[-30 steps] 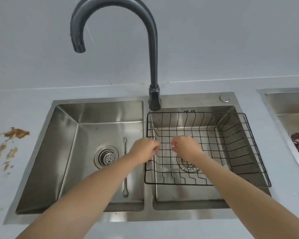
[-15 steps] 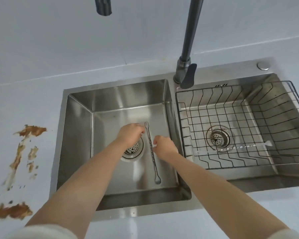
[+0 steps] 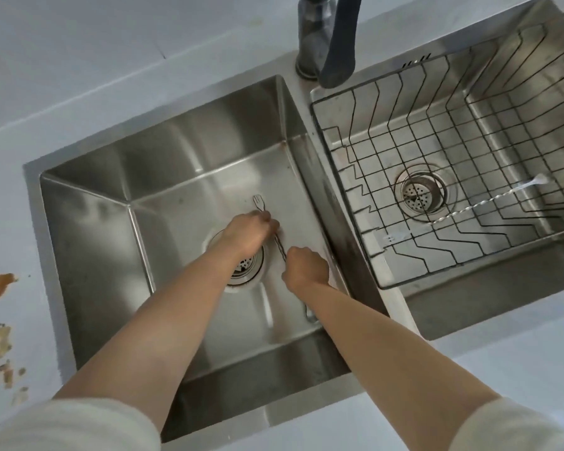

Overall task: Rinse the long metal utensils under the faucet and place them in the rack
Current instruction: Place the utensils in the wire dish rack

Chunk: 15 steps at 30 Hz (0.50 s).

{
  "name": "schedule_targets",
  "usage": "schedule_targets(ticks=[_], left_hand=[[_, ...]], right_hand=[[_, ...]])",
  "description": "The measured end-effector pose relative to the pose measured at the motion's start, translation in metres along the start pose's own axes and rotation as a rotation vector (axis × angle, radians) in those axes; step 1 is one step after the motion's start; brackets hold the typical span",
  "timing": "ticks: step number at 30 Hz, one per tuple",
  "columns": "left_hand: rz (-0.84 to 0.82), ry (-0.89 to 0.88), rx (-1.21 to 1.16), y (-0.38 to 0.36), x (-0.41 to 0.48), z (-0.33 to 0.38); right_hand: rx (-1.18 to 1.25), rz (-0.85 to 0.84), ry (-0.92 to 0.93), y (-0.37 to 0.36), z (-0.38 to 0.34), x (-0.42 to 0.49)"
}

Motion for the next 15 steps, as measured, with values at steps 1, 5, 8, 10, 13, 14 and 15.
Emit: schedule_targets(ticks=[1, 5, 8, 10, 13, 14, 15], left_hand=[[-0.015, -0.014, 0.022, -0.001, 0.003, 0.002], [-0.002, -0.056, 0.145, -0.002, 0.016, 0.004], [-0.026, -0.093, 0.237, -0.002, 0.021, 0.006], [-0.038, -0.131, 0.280, -0.002, 0.022, 0.009], [-0.041, -0.147, 0.312, -0.004, 0.022, 0.008], [-0.038, -0.141, 0.319, -0.001, 0.020, 0.008], [-0.031, -0.130, 0.321, 0.003, 0.017, 0.008]], right_hand=[[-0.010, 0.007, 0.011, -0.001, 0.000, 0.000], [-0.019, 0.018, 0.052, -0.001, -0.003, -0.001], [-0.026, 0.029, 0.050, -0.002, -0.004, -0.001], [-0.027, 0.025, 0.051, -0.002, -0.004, -0.002], [-0.017, 0.019, 0.054, 0.005, -0.003, -0.007], [-0.018, 0.023, 0.055, 0.008, -0.003, -0.009], [-0.022, 0.026, 0.059, 0.011, -0.003, -0.011]])
Point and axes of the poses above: each hand's wrist, its own x-axis towards the middle knuckle, its own y-axis out of the back of the hand, z = x × y, the point moved 2 cm from there along x, towards the middle knuckle, and after that the axes turned 1 degree about -z, right-handed, at the moved point
